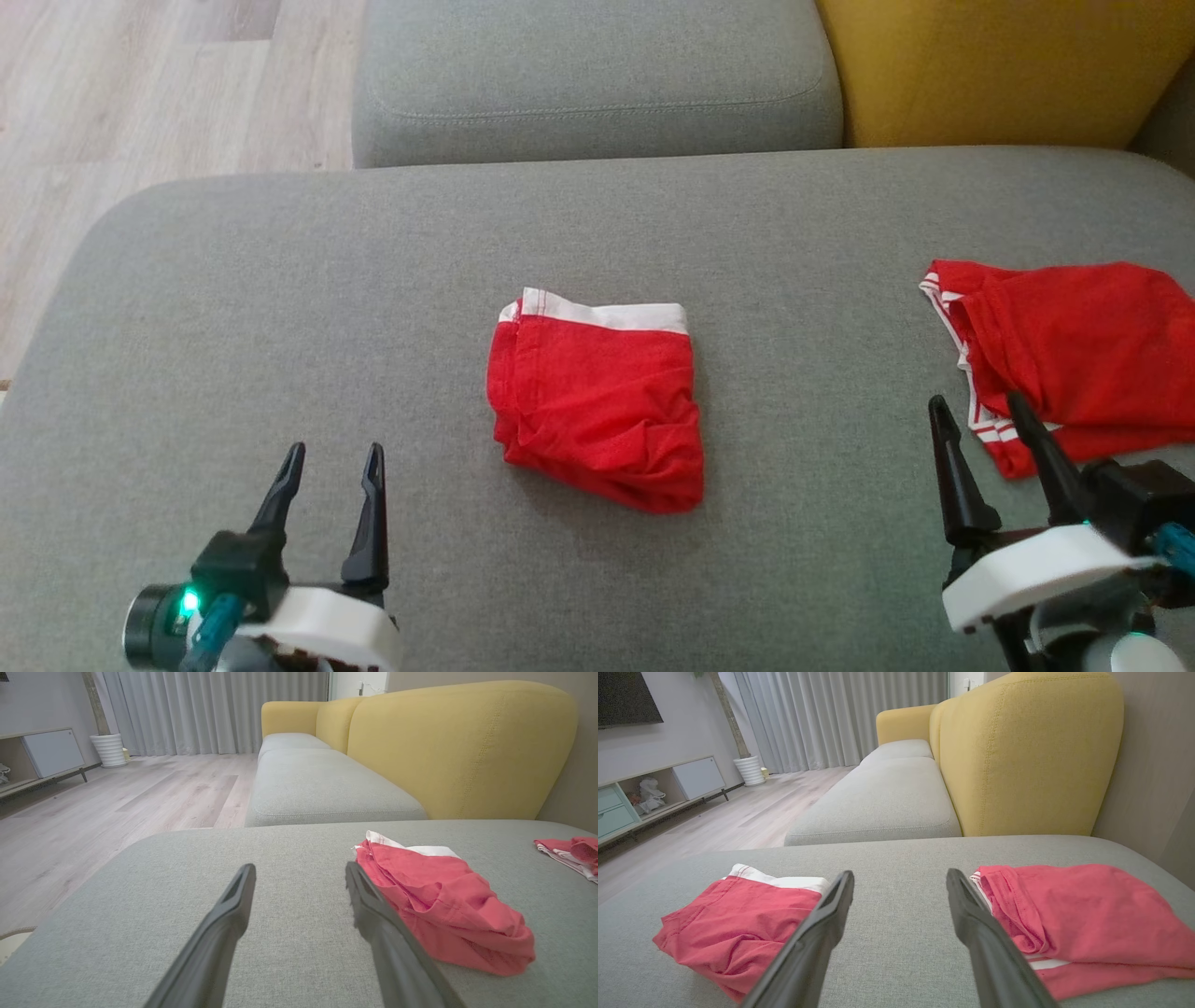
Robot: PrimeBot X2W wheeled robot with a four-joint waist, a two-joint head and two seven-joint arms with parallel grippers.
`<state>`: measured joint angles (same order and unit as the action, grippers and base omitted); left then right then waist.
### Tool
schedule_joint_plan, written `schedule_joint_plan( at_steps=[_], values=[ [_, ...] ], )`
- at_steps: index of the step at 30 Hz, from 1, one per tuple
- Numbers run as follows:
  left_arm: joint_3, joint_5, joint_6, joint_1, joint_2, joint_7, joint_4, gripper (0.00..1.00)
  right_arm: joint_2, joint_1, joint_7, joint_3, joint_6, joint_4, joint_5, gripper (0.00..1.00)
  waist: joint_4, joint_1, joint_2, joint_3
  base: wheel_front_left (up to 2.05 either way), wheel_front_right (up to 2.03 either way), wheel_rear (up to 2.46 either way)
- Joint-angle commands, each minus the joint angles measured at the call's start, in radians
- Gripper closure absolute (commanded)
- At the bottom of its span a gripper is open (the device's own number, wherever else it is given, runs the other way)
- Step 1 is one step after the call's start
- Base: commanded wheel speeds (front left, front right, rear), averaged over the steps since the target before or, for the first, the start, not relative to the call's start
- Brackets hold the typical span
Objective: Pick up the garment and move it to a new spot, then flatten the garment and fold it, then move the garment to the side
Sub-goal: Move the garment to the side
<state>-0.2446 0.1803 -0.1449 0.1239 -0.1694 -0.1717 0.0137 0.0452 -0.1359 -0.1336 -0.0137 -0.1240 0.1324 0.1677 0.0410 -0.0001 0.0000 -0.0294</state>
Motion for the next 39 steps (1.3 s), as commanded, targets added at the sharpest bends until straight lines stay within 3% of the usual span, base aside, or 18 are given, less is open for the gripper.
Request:
schedule_joint_plan(
  at_steps=[1,17,26,32,39],
  values=[
    [0.037,0.007,-0.006,-0.035,-0.016,0.000,-0.038,0.00,0.005,0.026,-0.001,0.023,-0.007,0.040,0.008,0.00,0.001,0.0001,0.0000,0.001,0.00,0.00,0.00],
    [0.027,0.016,-0.013,-0.042,-0.021,0.002,-0.033,0.00,0.005,0.028,0.002,0.017,-0.007,0.033,0.006,0.00,0.010,0.0001,0.0000,0.002,0.00,0.00,0.00],
    [0.013,0.017,-0.006,-0.073,-0.021,-0.002,-0.029,0.00,0.005,0.043,0.002,0.002,-0.007,0.007,0.006,0.00,0.050,0.0001,0.0000,0.017,0.00,0.00,0.00],
    [0.001,0.016,0.012,-0.138,-0.023,-0.011,-0.021,0.00,0.005,0.104,-0.003,0.010,-0.007,-0.070,0.009,0.00,0.111,0.0001,0.0000,0.069,0.00,0.00,0.00],
    [-0.016,0.018,0.025,-0.227,0.001,-0.040,0.006,0.00,0.005,0.258,0.019,0.087,-0.007,-0.278,0.043,0.00,0.183,0.0001,0.0000,0.147,0.00,0.00,0.00]
  ],
)
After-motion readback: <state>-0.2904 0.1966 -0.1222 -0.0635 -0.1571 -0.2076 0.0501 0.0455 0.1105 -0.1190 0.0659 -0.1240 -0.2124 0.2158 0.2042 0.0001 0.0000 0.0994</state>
